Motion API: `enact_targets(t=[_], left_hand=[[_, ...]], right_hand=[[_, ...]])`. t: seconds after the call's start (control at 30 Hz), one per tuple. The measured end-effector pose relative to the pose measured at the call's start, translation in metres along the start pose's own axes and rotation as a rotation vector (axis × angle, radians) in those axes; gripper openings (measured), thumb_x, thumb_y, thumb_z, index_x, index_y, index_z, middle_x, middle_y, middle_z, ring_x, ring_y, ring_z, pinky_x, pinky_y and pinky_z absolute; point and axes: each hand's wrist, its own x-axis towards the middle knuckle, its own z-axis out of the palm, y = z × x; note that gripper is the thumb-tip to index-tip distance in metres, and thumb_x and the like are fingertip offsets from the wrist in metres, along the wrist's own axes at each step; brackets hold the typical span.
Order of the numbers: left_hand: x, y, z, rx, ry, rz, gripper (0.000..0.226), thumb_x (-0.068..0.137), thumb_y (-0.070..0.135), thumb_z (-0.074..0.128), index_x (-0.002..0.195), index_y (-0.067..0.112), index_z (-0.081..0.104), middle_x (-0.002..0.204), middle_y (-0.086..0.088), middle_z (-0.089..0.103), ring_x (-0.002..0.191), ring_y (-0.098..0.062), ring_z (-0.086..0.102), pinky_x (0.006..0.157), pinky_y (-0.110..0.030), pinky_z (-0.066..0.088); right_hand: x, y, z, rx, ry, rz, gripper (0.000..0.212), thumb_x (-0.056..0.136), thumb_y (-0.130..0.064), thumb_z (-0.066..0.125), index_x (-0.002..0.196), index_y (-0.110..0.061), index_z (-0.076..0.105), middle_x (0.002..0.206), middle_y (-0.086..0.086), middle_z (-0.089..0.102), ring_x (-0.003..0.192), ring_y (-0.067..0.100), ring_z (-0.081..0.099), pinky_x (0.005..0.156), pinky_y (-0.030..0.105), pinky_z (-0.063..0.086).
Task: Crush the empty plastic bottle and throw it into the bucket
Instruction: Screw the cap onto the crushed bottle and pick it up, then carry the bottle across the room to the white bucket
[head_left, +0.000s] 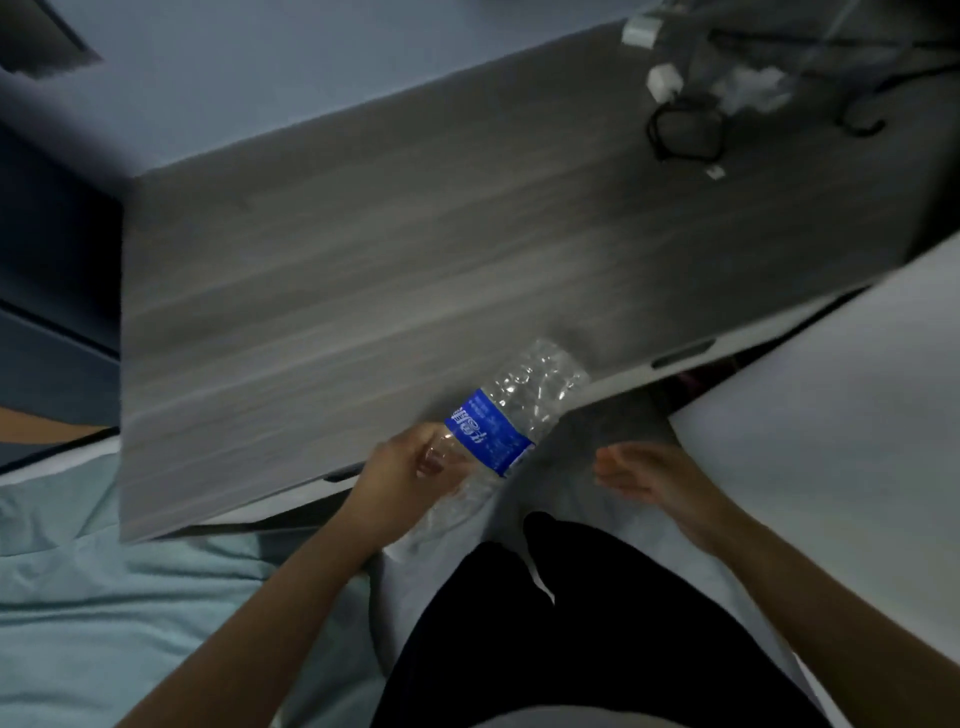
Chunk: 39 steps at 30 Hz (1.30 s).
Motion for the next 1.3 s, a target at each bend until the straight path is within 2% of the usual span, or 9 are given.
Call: enact_targets(t=[0.07, 0.13, 0.27, 0.43, 0.67, 0.83, 1.03, 1.13, 1.3], left_hand=[[-0.005, -0.014, 0.005, 0.215, -0.055, 0.027, 0.013, 0.076, 0.022, 0.071, 0.084, 0.021, 0.061, 0.076, 0.000, 0.068, 0.068, -0.007, 0.062, 0.062, -0.015, 0.042], [-0.009, -0.030, 0.008, 0.284, -0.099, 0.018, 0.020, 0.079, 0.026, 0.067, 0.095, 0.015, 0.060, 0.088, -0.008, 0.072, 0.082, -0.024, 0.066, 0.071, -0.026, 0.045], [-0.021, -0.069, 0.007, 0.393, -0.194, -0.003, 0.023, 0.084, 0.024, 0.059, 0.104, 0.012, 0.057, 0.100, -0.015, 0.069, 0.093, -0.033, 0.064, 0.081, -0.037, 0.050], [-0.039, -0.110, 0.006, 0.579, -0.331, -0.037, 0.022, 0.090, 0.029, 0.046, 0.105, 0.013, 0.050, 0.103, -0.018, 0.068, 0.092, -0.035, 0.062, 0.081, -0.042, 0.051], [-0.045, -0.123, 0.028, 0.776, -0.460, 0.046, 0.019, 0.090, 0.030, 0.040, 0.099, 0.017, 0.050, 0.101, -0.013, 0.068, 0.088, -0.030, 0.063, 0.073, -0.035, 0.046], [-0.060, -0.114, 0.059, 0.875, -0.538, 0.104, 0.023, 0.089, 0.032, 0.040, 0.099, 0.015, 0.051, 0.101, -0.013, 0.068, 0.084, -0.029, 0.062, 0.069, -0.032, 0.044], [-0.074, -0.098, 0.097, 0.956, -0.607, 0.239, 0.024, 0.092, 0.033, 0.038, 0.099, 0.014, 0.050, 0.101, -0.012, 0.067, 0.079, -0.024, 0.059, 0.069, -0.032, 0.044], [-0.069, -0.089, 0.111, 0.986, -0.647, 0.305, 0.025, 0.093, 0.031, 0.039, 0.099, 0.010, 0.051, 0.100, -0.014, 0.066, 0.084, -0.028, 0.061, 0.077, -0.037, 0.050], [-0.048, -0.065, 0.136, 1.077, -0.764, 0.502, 0.021, 0.092, 0.029, 0.042, 0.094, 0.012, 0.054, 0.097, -0.012, 0.066, 0.080, -0.023, 0.060, 0.078, -0.037, 0.052]], right_hand=[[-0.008, 0.026, -0.007, -0.031, 0.083, 0.050, 0.029, 0.094, -0.010, 0.042, 0.113, 0.007, 0.055, 0.109, 0.023, 0.060, 0.077, 0.016, 0.060, 0.071, 0.021, 0.047], [-0.020, 0.054, -0.010, -0.029, 0.205, 0.082, 0.030, 0.093, -0.009, 0.042, 0.112, 0.011, 0.055, 0.113, 0.029, 0.060, 0.081, 0.026, 0.059, 0.073, 0.027, 0.046], [-0.058, 0.120, -0.003, -0.074, 0.366, 0.203, 0.029, 0.093, -0.016, 0.044, 0.110, 0.003, 0.059, 0.112, 0.026, 0.063, 0.099, 0.034, 0.060, 0.092, 0.043, 0.045], [-0.116, 0.204, 0.015, 0.048, 0.516, 0.303, 0.021, 0.093, -0.019, 0.046, 0.100, -0.007, 0.061, 0.106, 0.018, 0.065, 0.092, 0.029, 0.061, 0.087, 0.040, 0.045], [-0.182, 0.292, 0.040, 0.261, 0.690, 0.386, 0.020, 0.092, -0.023, 0.047, 0.079, -0.020, 0.062, 0.092, 0.009, 0.067, 0.082, 0.021, 0.063, 0.079, 0.035, 0.044], [-0.219, 0.339, 0.057, 0.404, 0.767, 0.418, 0.022, 0.093, -0.024, 0.045, 0.097, -0.012, 0.063, 0.089, 0.005, 0.067, 0.085, 0.022, 0.063, 0.080, 0.036, 0.044], [-0.255, 0.380, 0.076, 0.581, 0.846, 0.425, 0.022, 0.093, -0.022, 0.045, 0.097, -0.010, 0.062, 0.095, 0.010, 0.066, 0.089, 0.026, 0.062, 0.079, 0.035, 0.043], [-0.269, 0.393, 0.092, 0.676, 0.904, 0.442, 0.023, 0.093, -0.022, 0.045, 0.098, -0.008, 0.062, 0.096, 0.011, 0.065, 0.091, 0.028, 0.061, 0.080, 0.036, 0.043], [-0.281, 0.405, 0.137, 0.858, 1.074, 0.457, 0.026, 0.093, -0.018, 0.044, 0.103, -0.002, 0.062, 0.099, 0.015, 0.064, 0.093, 0.031, 0.060, 0.085, 0.039, 0.043]])
